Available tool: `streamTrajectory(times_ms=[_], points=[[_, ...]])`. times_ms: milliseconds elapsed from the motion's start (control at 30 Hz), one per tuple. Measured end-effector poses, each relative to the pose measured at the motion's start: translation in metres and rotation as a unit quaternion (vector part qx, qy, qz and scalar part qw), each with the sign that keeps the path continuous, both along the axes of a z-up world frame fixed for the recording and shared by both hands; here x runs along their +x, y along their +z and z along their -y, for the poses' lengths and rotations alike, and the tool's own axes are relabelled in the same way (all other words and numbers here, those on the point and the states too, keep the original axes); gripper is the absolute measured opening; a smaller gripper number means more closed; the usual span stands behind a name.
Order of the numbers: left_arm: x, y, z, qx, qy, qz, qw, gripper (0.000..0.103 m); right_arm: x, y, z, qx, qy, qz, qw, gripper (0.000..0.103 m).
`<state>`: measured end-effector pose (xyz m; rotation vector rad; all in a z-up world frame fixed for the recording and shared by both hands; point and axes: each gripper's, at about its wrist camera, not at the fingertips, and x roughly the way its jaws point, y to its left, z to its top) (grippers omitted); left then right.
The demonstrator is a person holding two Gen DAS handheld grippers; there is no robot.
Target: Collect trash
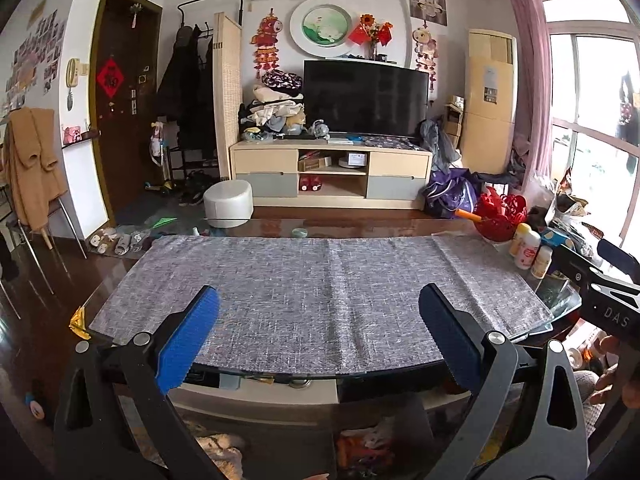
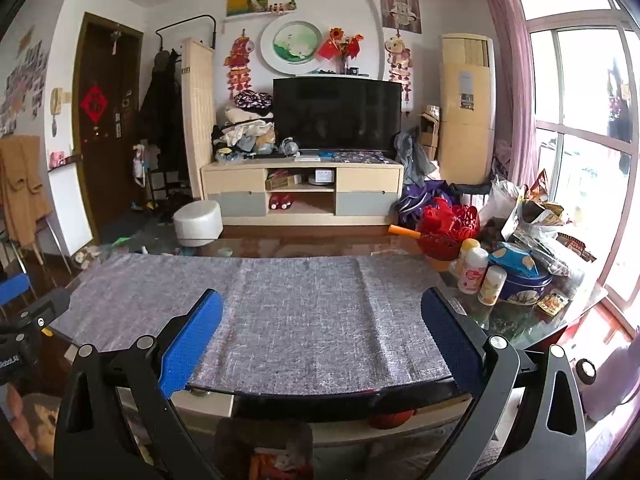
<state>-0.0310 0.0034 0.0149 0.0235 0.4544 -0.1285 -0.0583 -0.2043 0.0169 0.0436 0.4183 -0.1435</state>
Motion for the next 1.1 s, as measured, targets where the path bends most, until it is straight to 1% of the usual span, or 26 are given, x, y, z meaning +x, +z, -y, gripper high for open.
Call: streamTrajectory(times_ms=[567, 1100], points=[[0.0015, -0.0031, 0.0047, 0.009, -0.001, -0.006, 0.9999, 0.095, 0.0024, -0.0051, 0.0016, 0.012, 0.005, -0.004, 1.0, 0.1], [0.0009, -0.0026, 0.0063, 0.009, -0.003, -0.004, 0.9999, 0.095, 0.0005, -0.0019, -0.0014, 0.015, 0.004, -0.004, 1.0, 0.1]])
